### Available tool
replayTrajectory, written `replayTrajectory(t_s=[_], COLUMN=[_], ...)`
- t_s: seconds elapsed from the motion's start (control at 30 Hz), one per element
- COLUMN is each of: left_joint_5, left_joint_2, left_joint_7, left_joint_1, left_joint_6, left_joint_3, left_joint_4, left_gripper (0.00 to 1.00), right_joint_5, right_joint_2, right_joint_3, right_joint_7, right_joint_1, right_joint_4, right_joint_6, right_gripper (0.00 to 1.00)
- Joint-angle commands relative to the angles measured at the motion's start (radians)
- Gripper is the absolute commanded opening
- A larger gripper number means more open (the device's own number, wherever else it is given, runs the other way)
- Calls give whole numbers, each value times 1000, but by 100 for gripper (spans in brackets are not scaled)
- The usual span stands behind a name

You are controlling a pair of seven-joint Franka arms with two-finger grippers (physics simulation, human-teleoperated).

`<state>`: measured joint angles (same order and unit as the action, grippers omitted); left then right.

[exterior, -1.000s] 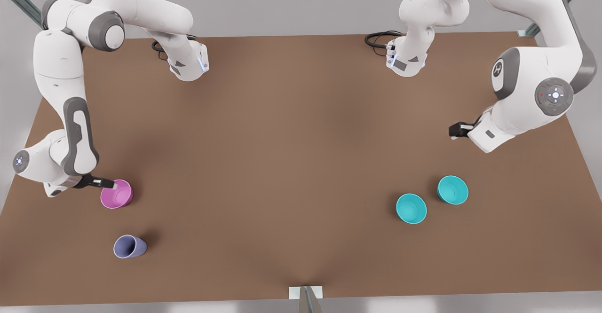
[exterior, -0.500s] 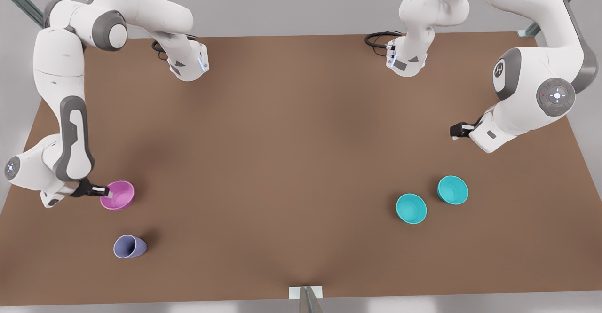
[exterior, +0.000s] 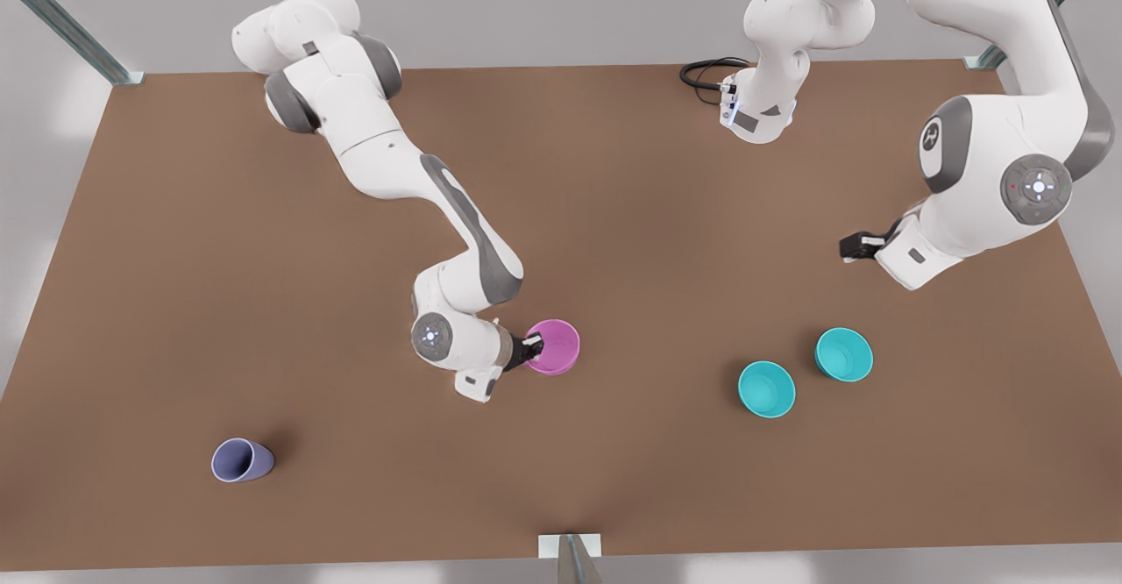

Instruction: Stack the blue bowl on the pink bowl

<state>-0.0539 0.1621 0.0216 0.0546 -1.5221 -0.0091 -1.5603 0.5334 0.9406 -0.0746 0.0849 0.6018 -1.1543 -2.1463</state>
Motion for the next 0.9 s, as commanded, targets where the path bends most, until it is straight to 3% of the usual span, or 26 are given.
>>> replayTrajectory(t_s=[0.0,0.1,0.17,0.27,0.3,0.33,0.37,0.57,0.67,0.73,0.87], left_joint_5=[0,11,6,60,100,120,140,167,166,167,175], left_joint_2=[5,83,241,395,435,470,504,557,556,557,573], left_joint_7=[1,0,1,107,181,290,342,405,489,529,525], left_joint_1=[1,-4,-44,-81,-128,-176,-213,-283,-280,-280,-266], left_joint_6=[0,-16,-104,-306,-371,-418,-467,-509,-509,-507,-509], left_joint_3=[0,0,1,1,0,0,0,1,17,18,18], left_joint_4=[0,19,115,138,138,138,138,137,57,40,25], left_gripper=[100,100,100,100,100,100,100,100,100,100,100], right_joint_5=[-62,-64,-65,-65,-65,-65,-69,-82,-168,-170,-296], right_joint_2=[29,69,75,75,75,76,78,38,-80,-146,-302], right_joint_3=[-1,-1,1,1,1,1,1,-19,-68,-68,-333], right_joint_7=[-902,-933,-932,-927,-929,-930,-927,-925,-892,-576,280], right_joint_1=[41,64,65,64,64,64,65,65,21,-119,-269], right_joint_4=[2,5,5,7,7,5,7,4,-15,-16,-19], right_joint_6=[-199,-270,-280,-282,-290,-296,-297,-282,-51,192,592], right_gripper=[21,21,21,21,34,95,100,100,100,100,100])
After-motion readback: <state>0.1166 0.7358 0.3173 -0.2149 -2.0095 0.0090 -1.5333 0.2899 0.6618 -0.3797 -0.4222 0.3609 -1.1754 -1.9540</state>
